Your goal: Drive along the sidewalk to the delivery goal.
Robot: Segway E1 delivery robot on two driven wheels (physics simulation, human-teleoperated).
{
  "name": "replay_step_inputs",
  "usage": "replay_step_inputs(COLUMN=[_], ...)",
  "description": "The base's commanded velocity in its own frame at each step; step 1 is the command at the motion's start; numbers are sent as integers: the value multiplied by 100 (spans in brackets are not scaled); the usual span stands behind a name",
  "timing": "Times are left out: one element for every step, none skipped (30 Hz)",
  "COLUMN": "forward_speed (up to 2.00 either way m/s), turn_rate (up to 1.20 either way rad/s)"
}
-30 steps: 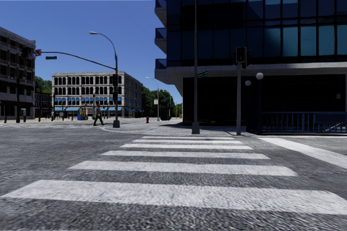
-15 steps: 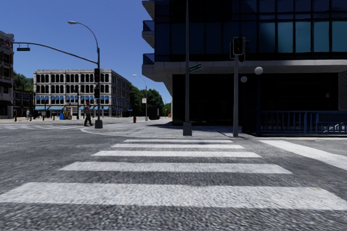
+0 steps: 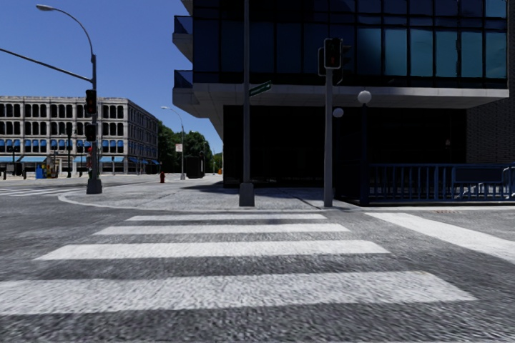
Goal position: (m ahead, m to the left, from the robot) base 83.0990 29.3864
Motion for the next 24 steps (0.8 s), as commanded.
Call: replay_step_inputs(forward_speed=[200,200,200,200,200,200,200,200,200,200,200,200,200,200,200,198,198,194,193,193,193,193,193,193], turn_rate=[0,0,0,0,0,0,0,0,0,0,0,0,0,0,0,0,0,2,27,45,45,54,56,56])
